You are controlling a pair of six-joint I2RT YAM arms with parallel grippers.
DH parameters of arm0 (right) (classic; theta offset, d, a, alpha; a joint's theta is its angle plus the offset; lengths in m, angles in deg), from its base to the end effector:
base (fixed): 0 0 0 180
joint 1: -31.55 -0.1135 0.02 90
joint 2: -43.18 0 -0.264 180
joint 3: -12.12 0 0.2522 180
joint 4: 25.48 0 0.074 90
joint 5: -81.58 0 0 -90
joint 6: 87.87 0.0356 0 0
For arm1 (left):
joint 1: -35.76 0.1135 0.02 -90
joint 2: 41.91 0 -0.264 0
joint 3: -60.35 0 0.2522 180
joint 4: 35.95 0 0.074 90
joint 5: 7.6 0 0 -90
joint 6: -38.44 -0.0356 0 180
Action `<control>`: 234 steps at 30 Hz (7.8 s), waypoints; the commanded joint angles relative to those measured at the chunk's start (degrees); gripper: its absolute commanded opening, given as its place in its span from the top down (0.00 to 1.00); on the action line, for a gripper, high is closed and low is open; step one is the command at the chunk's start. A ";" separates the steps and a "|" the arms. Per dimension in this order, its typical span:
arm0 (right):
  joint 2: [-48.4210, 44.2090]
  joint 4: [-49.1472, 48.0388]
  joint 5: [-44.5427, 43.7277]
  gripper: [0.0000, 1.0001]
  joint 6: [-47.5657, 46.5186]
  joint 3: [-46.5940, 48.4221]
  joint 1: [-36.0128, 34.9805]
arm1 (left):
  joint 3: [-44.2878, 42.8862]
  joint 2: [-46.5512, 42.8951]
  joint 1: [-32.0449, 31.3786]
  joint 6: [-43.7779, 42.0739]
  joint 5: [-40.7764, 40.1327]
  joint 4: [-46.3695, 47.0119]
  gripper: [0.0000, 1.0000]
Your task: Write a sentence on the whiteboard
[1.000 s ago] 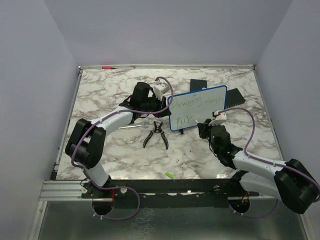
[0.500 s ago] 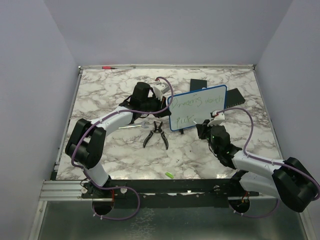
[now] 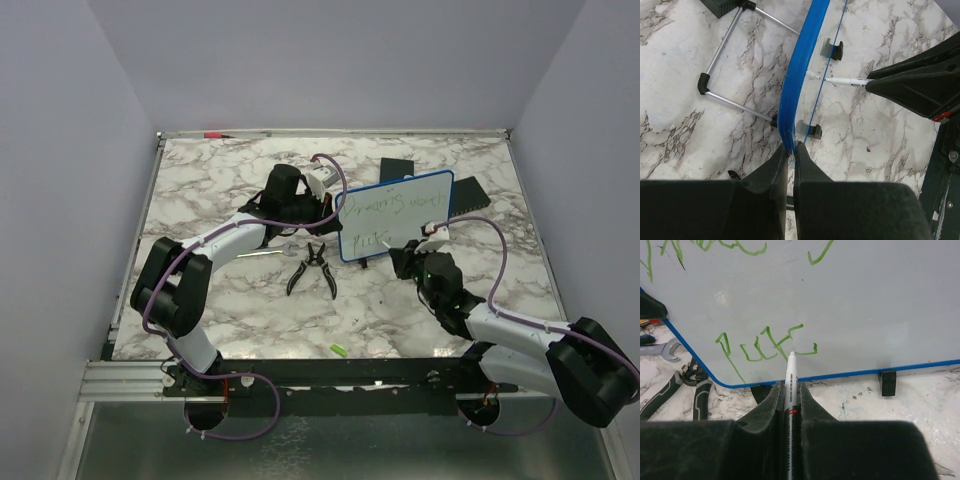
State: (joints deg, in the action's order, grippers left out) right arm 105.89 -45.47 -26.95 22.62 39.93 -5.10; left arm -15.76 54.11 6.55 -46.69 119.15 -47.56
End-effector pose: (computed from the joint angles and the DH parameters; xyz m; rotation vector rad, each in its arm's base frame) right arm 0.1752 0.1162 0.1761 -0.0299 1.8362 0.4087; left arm 0.3145 -0.2002 0.2366 0.8370 2.0006 -1.0269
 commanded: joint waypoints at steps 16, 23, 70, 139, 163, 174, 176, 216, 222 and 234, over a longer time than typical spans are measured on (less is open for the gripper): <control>-5.15 4.70 -3.60 0.99 -0.19 0.56 0.43 | -0.67 1.01 -0.67 -1.70 -1.86 -2.07 1.00; -5.54 3.63 -2.50 0.99 -0.50 0.56 0.93 | -0.67 1.13 -0.69 -1.72 -1.88 -2.06 1.00; 0.30 0.54 -2.91 0.99 -0.76 3.03 1.05 | -0.84 1.19 -0.71 -1.66 -1.74 -2.07 1.00; -12.89 9.68 -8.16 0.99 -1.14 -0.16 4.81 | -0.41 0.55 -0.76 -2.40 -3.01 -2.07 1.00; -9.64 5.91 7.68 0.99 -2.07 1.16 10.63 | -0.41 0.48 -0.76 -2.40 -2.90 -2.07 1.00; -7.12 3.90 9.72 0.99 -2.83 2.21 10.63 | -0.41 0.63 -0.76 -2.49 -3.00 -2.07 1.00; -7.01 3.31 9.89 0.99 -2.84 2.26 10.63 | -0.41 0.63 -0.76 -2.49 -3.00 -2.07 1.00; -0.03 6.64 3.44 0.99 0.53 3.00 10.63 | -0.32 0.49 -0.76 -2.49 -2.85 -2.05 1.00; -0.83 6.66 1.64 0.99 -0.34 3.72 10.63 | -0.32 0.61 -0.76 -2.49 -2.86 -2.06 1.00; -1.39 5.94 2.68 0.99 -3.13 6.54 10.63 | -0.41 0.69 -0.76 -2.49 -2.87 -2.06 1.00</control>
State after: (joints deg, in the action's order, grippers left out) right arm 104.82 -38.41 -22.75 21.11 43.73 5.37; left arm -15.78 54.11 6.37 -47.18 118.52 -47.49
